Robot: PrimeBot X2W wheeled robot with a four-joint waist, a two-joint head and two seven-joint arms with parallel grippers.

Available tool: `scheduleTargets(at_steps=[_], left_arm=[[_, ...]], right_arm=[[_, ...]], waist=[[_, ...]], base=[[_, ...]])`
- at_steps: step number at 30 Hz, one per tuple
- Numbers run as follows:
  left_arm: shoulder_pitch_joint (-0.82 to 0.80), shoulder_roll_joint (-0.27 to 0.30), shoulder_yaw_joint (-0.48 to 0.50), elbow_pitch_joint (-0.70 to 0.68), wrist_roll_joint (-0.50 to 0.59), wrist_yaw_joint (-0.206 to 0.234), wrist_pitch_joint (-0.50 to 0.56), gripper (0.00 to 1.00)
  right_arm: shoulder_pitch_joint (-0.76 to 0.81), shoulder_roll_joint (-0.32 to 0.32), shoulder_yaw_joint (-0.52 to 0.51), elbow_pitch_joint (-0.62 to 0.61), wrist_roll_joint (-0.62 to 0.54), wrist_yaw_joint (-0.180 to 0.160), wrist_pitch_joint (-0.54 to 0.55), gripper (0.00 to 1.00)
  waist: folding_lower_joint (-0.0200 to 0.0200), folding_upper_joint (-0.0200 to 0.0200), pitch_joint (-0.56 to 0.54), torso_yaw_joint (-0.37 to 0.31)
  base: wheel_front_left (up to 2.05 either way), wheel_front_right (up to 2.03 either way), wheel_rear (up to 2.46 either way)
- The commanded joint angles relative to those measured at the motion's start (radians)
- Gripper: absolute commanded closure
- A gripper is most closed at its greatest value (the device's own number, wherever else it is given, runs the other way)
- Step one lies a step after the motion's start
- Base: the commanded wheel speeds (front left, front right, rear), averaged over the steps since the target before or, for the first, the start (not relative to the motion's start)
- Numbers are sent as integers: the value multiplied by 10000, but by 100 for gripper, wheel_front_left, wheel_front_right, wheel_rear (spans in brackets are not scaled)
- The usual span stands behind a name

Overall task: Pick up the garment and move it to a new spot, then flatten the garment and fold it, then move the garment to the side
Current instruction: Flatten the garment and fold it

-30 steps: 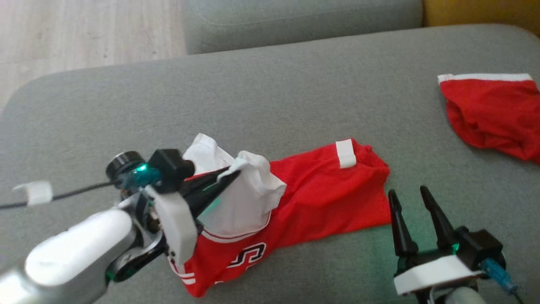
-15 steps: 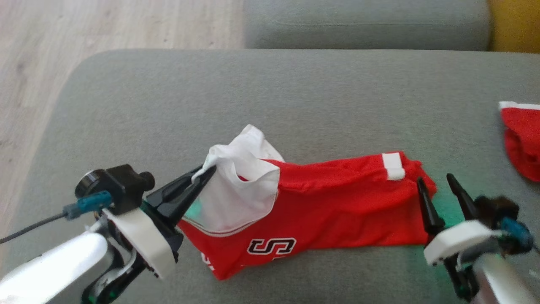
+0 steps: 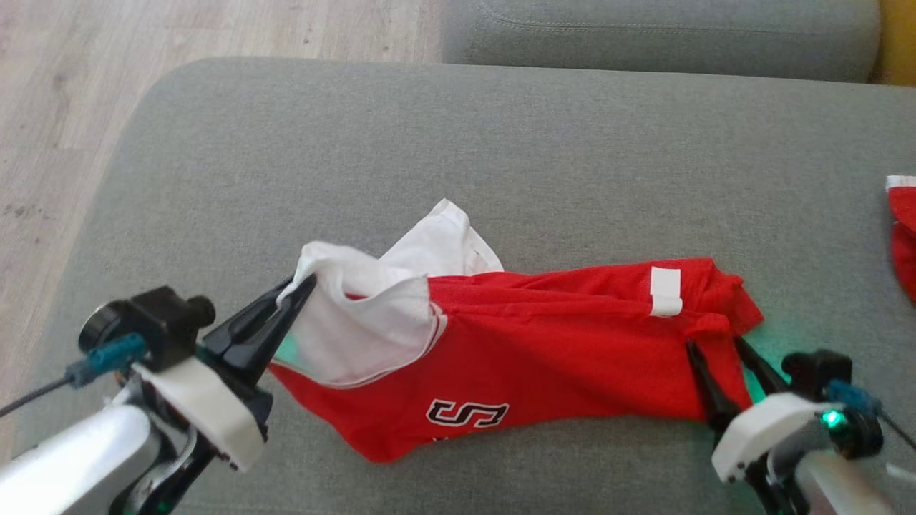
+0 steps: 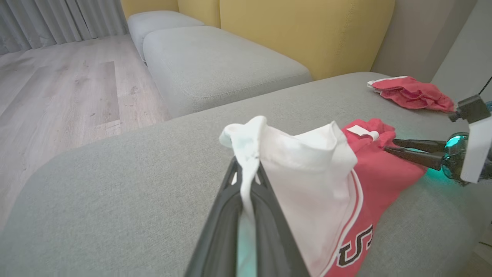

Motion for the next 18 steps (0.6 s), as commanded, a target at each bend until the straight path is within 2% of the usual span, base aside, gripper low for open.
scheduleTargets(at_steps=[1, 7, 14, 18], left_arm=[[-200, 567, 617, -238, -72, 123, -173, 100], [368, 958, 697, -492, -222, 640, -463, 100], [591, 1135, 746, -700, -278, 872, -612, 100], [534, 1046, 712, -733, -221, 857, -599, 100]], right_arm=[[363, -159, 224, -220, 34, 67, -169, 0], [1220, -187, 378, -925, 44, 67, -435, 0], [1270, -390, -19, -2020, -195, 67, -744, 0], [926, -404, -78, -2016, -190, 67, -770, 0]], waist=[[-1, 0, -9, -83], [-1, 0, 16, -259], [-1, 0, 41, -298], [-1, 0, 81, -203]], base=[[0, 0, 0], [0, 0, 0], [0, 0, 0], [0, 0, 0]])
